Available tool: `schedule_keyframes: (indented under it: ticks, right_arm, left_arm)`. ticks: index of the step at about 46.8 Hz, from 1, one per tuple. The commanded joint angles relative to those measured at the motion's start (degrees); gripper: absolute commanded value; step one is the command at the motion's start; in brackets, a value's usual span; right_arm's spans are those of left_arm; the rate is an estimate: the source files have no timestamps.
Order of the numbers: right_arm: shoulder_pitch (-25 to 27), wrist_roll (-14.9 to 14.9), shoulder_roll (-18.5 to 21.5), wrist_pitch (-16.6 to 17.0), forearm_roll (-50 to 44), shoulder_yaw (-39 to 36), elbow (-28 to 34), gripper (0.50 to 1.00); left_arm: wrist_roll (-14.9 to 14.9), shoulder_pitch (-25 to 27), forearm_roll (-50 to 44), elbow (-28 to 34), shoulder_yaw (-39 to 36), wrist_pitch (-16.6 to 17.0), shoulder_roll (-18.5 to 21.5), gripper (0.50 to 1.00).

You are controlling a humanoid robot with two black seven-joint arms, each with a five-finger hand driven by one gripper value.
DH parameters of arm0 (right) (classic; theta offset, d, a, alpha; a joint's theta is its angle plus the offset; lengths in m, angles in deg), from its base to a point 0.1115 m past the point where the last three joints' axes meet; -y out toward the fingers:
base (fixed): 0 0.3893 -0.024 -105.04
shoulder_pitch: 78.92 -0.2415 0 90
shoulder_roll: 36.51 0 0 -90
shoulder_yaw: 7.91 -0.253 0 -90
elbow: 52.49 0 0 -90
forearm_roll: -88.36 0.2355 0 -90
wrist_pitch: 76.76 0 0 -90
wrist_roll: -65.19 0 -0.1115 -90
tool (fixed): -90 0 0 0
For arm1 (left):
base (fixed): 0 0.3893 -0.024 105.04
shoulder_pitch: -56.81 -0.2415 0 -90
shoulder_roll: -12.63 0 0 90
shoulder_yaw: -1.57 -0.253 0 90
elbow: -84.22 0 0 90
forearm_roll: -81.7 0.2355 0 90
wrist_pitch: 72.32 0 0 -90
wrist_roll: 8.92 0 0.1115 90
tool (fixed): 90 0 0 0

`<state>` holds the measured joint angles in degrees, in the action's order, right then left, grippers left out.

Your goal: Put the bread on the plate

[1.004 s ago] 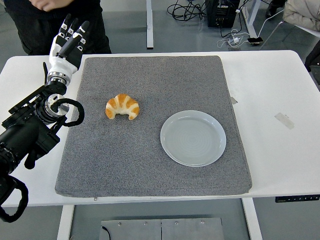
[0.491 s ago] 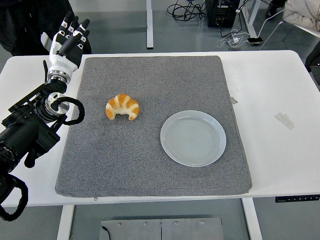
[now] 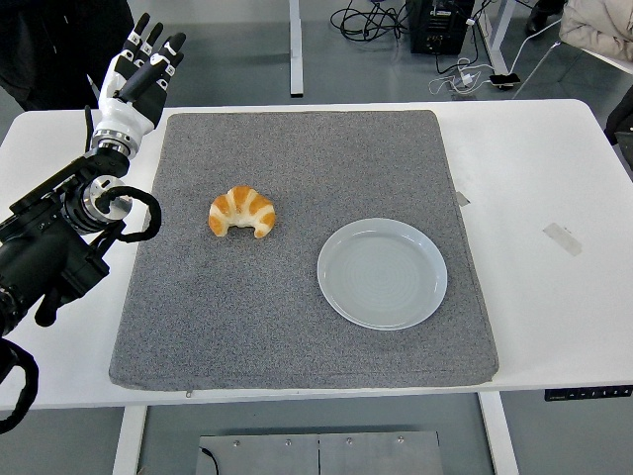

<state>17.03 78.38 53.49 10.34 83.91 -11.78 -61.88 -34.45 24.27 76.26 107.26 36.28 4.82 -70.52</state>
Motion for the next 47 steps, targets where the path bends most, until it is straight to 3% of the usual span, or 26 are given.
schedule_keyframes:
  ticks: [1, 7, 19, 36, 42, 47]
  right_arm:
    - [0.0, 0.0, 0.0, 0.0, 0.0, 0.0, 0.0, 1.000]
    - [0.0, 0.0, 0.0, 0.0, 0.0, 0.0, 0.0, 1.000]
    - [0.0, 0.0, 0.0, 0.0, 0.1, 0.0, 0.0, 1.000]
    - [0.0, 0.0, 0.0, 0.0, 0.1, 0.0, 0.0, 1.000]
    - [0.0, 0.0, 0.0, 0.0, 0.0, 0.0, 0.0, 1.000]
    - [0.0, 0.0, 0.0, 0.0, 0.1, 0.0, 0.0, 1.000]
  left_arm:
    - [0.0, 0.5, 0.0, 0.7, -2.1, 0.2, 1.5, 0.971]
    - [0.1, 1.8, 0.1, 2.0, -6.1, 0.4, 4.0, 0.971]
    - [0.0, 6.8, 0.2, 8.6, -21.4, 1.3, 12.0, 0.971]
    - [0.0, 15.3, 0.1, 16.5, -40.8, 1.0, 20.1, 0.971]
    - [0.0, 16.5, 0.2, 20.0, -44.7, 2.1, 20.7, 0.972]
    - [0.1, 17.2, 2.9, 22.9, -46.7, 6.0, 21.4, 0.972]
